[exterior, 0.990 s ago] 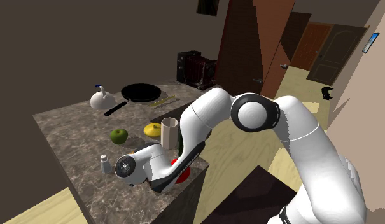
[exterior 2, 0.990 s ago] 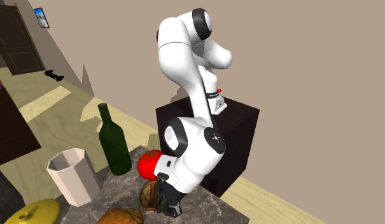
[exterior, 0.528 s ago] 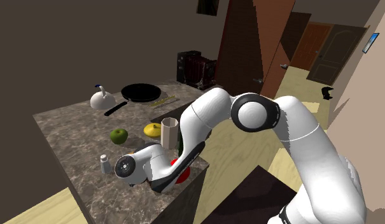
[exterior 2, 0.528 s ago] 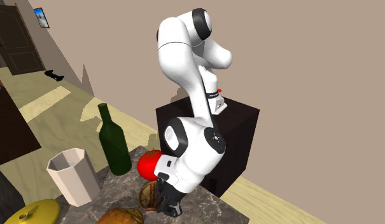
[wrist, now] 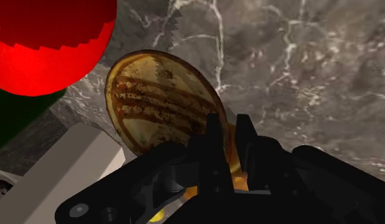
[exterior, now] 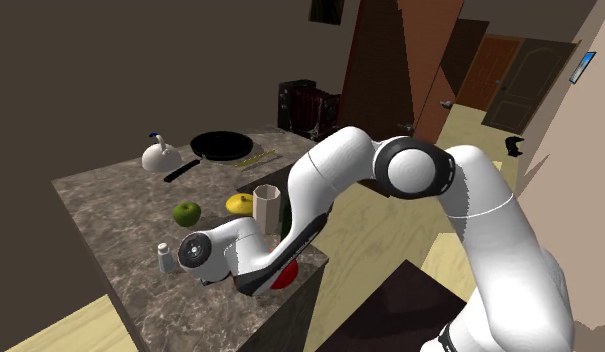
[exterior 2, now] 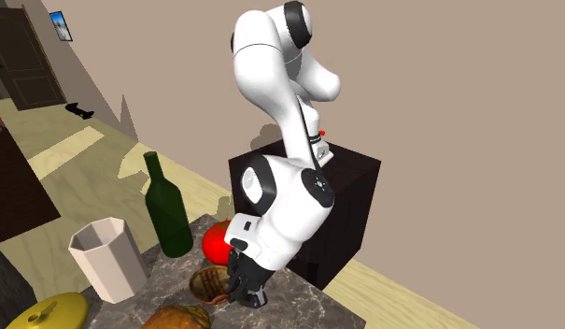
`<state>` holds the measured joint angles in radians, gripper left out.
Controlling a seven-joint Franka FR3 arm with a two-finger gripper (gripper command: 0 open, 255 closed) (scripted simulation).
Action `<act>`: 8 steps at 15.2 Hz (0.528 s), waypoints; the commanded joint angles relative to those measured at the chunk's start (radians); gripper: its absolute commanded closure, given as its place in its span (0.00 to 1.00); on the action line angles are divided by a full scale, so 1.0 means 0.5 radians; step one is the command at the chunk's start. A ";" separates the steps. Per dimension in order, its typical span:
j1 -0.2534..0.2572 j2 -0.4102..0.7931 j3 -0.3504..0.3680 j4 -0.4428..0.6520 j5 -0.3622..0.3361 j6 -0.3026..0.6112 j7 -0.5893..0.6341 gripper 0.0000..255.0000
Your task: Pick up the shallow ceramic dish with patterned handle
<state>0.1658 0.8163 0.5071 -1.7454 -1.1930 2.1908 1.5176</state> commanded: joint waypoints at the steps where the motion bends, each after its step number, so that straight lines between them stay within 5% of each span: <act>1: -0.017 -0.044 0.019 -0.019 0.027 -0.014 -0.027 1.00; 8: -0.061 -0.171 0.078 -0.066 0.113 -0.063 -0.104 1.00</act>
<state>0.1362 0.7344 0.5442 -1.7784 -1.1398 2.1616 1.4690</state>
